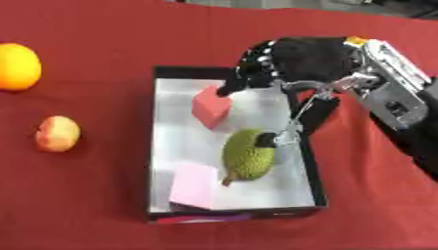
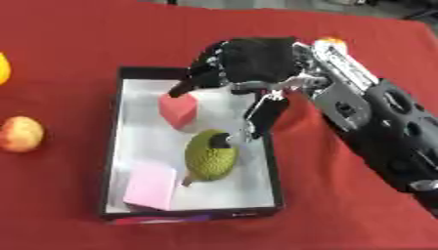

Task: Pick up objects on the table and place them in the box.

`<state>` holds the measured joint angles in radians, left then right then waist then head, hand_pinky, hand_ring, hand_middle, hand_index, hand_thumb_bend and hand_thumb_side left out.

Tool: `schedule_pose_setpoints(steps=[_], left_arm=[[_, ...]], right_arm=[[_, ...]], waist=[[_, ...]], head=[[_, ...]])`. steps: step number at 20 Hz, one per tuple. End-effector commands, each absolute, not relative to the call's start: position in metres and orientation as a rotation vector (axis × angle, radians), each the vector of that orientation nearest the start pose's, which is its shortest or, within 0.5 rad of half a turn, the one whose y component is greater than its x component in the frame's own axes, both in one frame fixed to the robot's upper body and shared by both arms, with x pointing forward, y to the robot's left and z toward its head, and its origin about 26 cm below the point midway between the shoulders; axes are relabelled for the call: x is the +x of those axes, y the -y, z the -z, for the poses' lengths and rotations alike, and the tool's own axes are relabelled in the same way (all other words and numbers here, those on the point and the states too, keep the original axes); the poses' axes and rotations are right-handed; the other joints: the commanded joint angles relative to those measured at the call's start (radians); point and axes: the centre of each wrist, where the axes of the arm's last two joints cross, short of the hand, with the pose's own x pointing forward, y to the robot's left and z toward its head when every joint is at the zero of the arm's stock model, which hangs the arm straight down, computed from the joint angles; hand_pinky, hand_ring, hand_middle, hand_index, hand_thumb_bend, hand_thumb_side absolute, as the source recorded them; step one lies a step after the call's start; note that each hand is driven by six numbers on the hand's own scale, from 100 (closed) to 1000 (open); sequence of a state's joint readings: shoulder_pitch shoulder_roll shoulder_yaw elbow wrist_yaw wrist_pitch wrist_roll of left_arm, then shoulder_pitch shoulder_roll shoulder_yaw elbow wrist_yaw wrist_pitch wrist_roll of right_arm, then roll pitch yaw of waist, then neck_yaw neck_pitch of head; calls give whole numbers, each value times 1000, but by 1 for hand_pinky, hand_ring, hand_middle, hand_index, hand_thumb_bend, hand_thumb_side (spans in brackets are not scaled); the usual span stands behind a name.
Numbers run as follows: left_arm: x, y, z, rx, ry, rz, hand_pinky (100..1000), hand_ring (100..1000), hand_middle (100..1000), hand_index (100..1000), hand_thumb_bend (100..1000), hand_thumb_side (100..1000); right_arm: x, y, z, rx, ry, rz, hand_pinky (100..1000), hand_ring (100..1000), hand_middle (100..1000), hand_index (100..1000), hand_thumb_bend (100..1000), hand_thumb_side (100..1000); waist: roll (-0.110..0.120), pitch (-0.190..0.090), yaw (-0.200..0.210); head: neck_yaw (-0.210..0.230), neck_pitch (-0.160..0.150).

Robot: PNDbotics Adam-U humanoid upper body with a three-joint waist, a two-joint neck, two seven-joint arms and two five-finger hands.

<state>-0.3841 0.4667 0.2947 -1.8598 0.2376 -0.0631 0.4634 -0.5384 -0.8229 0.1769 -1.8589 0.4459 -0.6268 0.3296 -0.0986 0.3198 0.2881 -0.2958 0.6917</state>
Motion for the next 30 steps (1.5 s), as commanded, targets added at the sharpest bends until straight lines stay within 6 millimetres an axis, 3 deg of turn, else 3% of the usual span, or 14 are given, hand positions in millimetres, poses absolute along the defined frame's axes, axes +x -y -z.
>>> schedule_pose_setpoints(steps=[1,6,9,10,11,15,17,25,27,30], left_arm=[[309,-363,-248,518,2391,-443,763,785,634,751,100,680],[308,-365,-246,527,2384,-447,763,785,633,750,100,680],[308,-366,-246,531,2382,-444,763,785,633,750,100,680],[309,-366,-246,533,2382,-443,763,785,633,750,100,671],[308,-367,-246,534,2381,-441,763,785,633,750,100,681],[309,-367,-246,534,2379,-438,763,785,632,750,100,682],[309,-367,-246,534,2379,-435,763,785,632,750,100,682],[310,-367,-245,527,2376,-424,763,785,636,750,100,684],[310,-367,-245,525,2377,-422,763,785,636,750,100,679],[311,-367,-246,521,2379,-418,763,785,637,750,100,686]], right_arm=[[311,306,-301,802,-2443,1995,761,694,716,912,352,395],[300,335,-306,903,-2635,1924,860,741,748,913,272,190],[298,367,-304,1055,-2743,1904,878,755,751,914,228,157],[299,379,-301,1108,-2772,1904,883,756,748,913,159,100],[299,392,-298,1154,-2801,1906,885,757,748,913,186,143],[301,441,-291,1283,-2865,1964,894,767,756,913,169,135],[300,460,-290,1332,-2854,2004,894,772,762,914,200,184],[301,508,-280,1552,-2778,2121,907,801,794,937,278,262],[300,517,-278,1605,-2771,2121,908,802,794,939,258,245],[300,529,-279,1673,-2770,2093,909,799,791,938,332,269]], waist=[[10,-17,-5],[17,-13,-19],[20,-10,-25],[20,-9,-27],[20,-8,-29],[21,-3,-33],[22,0,-33],[22,11,-25],[21,15,-23],[20,22,-17]], head=[[9,-13],[17,-14],[24,-14],[25,-14],[27,-16],[27,-21],[22,-23],[3,-36],[3,-42],[5,-56]])
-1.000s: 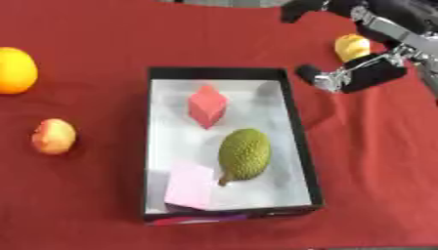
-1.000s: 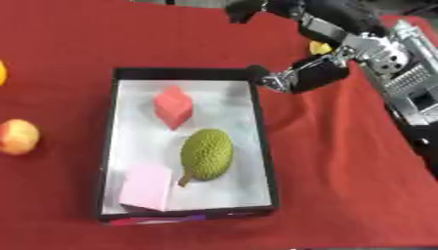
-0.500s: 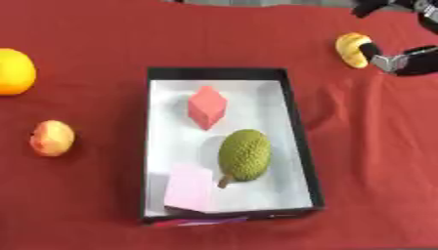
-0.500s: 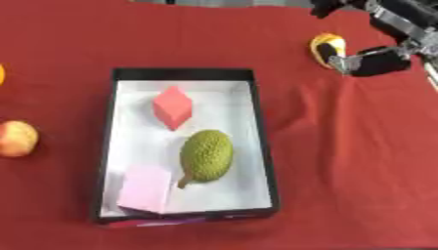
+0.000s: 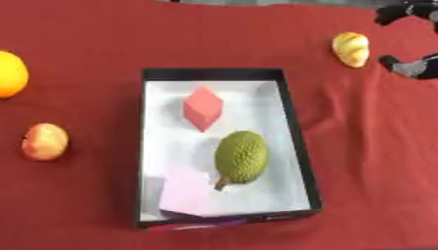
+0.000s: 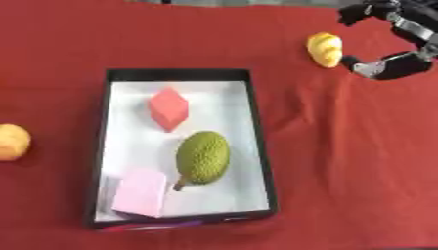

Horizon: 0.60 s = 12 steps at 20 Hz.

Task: Pick up objects on the table and place them in the box.

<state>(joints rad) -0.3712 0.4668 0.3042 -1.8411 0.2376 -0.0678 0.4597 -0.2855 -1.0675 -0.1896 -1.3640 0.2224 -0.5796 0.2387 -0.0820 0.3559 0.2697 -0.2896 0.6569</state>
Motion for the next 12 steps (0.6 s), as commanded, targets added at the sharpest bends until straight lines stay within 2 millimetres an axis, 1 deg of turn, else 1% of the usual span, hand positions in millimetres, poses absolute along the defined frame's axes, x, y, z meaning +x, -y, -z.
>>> schedule_pose_setpoints(steps=[1,4,9,10,12], left_arm=[[311,-366,-247,518,2381,-417,763,785,637,750,100,686],[312,-365,-248,508,2386,-414,763,785,636,749,100,688],[314,-363,-251,494,2396,-407,765,786,636,749,100,690],[314,-363,-251,492,2398,-406,765,786,636,748,100,690],[314,-363,-252,487,2400,-406,765,786,636,748,100,691]], right_arm=[[300,532,-280,-1064,1745,-1312,910,797,790,939,337,263],[301,538,-281,-1078,1742,-1302,908,793,789,946,360,251],[301,549,-283,-1099,1737,-1263,902,786,789,940,352,219],[301,551,-284,-1108,1737,-1250,901,786,791,939,365,223],[301,554,-285,-1124,1738,-1232,901,787,793,940,359,216]], waist=[[2,-10,3],[-2,0,9],[-8,21,22],[-9,26,25],[-11,34,31]], head=[[-1,-26],[-2,-41],[-9,-65],[-11,-69],[-15,-75]])
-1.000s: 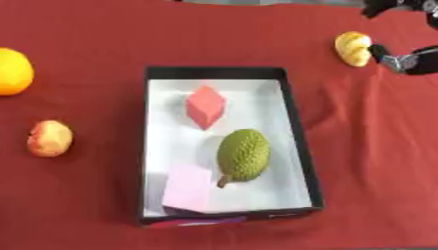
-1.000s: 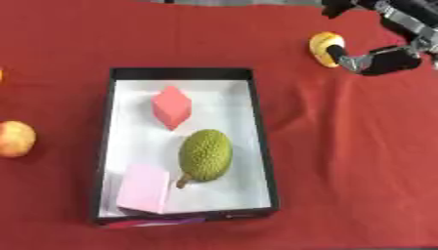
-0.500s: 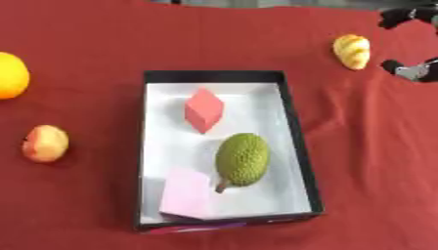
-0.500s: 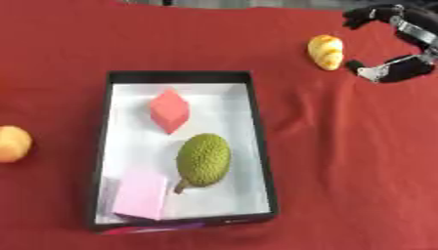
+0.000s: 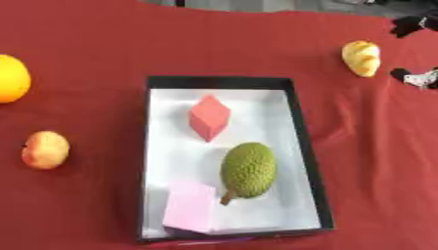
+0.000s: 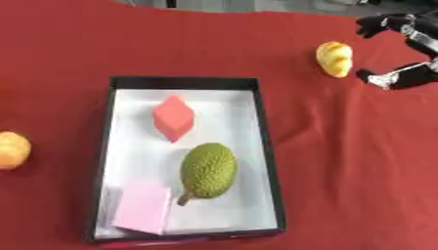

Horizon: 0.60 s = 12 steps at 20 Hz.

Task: Pick up objects on the table and place them in the box.

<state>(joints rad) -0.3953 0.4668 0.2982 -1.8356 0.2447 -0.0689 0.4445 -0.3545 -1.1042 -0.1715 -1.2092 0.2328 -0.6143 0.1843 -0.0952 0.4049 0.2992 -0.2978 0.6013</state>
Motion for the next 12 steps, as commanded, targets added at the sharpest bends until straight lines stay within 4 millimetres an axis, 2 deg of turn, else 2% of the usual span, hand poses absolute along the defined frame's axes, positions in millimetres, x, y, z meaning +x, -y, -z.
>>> schedule_pose_setpoints(steps=[1,12], left_arm=[[315,-362,-253,483,2403,-405,766,786,637,748,100,691],[318,-358,-259,445,2428,-390,768,787,637,748,100,691]], right_arm=[[301,555,-284,-1131,1736,-1221,902,789,795,941,354,210],[300,566,-289,-1250,1704,-1167,901,816,822,945,430,272]], waist=[[1,-10,4],[-9,25,42]], head=[[-10,-23],[-5,-57]])
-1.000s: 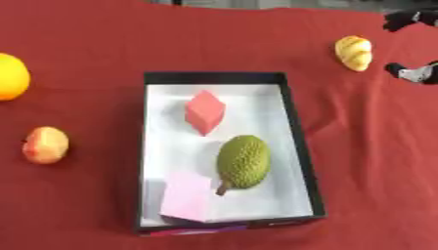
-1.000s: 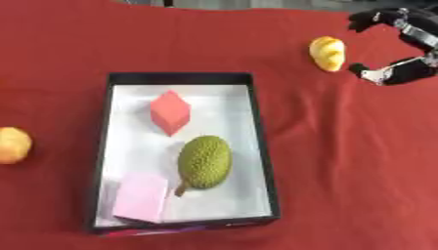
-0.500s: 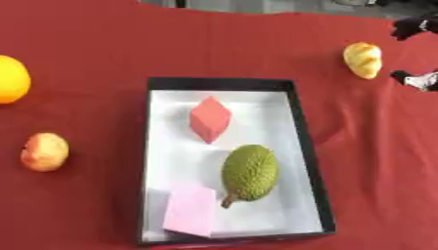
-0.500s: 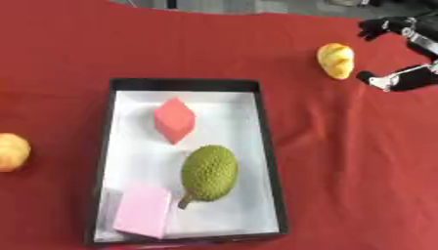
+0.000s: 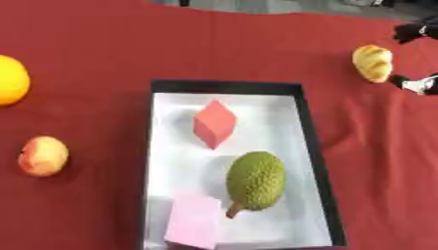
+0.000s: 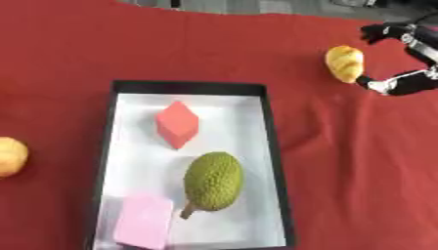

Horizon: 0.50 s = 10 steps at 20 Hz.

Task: Pick up objects on the table and place them in the box.

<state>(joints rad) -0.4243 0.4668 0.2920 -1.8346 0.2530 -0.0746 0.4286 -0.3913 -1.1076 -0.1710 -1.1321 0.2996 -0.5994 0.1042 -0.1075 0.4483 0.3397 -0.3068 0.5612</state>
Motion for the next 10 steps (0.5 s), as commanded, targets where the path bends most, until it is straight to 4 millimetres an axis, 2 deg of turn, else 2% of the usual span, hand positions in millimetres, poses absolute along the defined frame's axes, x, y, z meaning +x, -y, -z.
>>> schedule_pose_setpoints(steps=[1,10], left_arm=[[318,-357,-259,442,2429,-389,769,787,637,748,100,691],[320,-355,-261,421,2436,-377,770,787,637,748,100,693]], right_arm=[[300,567,-289,-1262,1703,-1161,901,817,825,946,435,275],[294,580,-286,-1375,1673,-1067,902,825,833,950,446,295]], waist=[[3,-17,5],[-8,-3,34]], head=[[5,-19],[-10,-35]])
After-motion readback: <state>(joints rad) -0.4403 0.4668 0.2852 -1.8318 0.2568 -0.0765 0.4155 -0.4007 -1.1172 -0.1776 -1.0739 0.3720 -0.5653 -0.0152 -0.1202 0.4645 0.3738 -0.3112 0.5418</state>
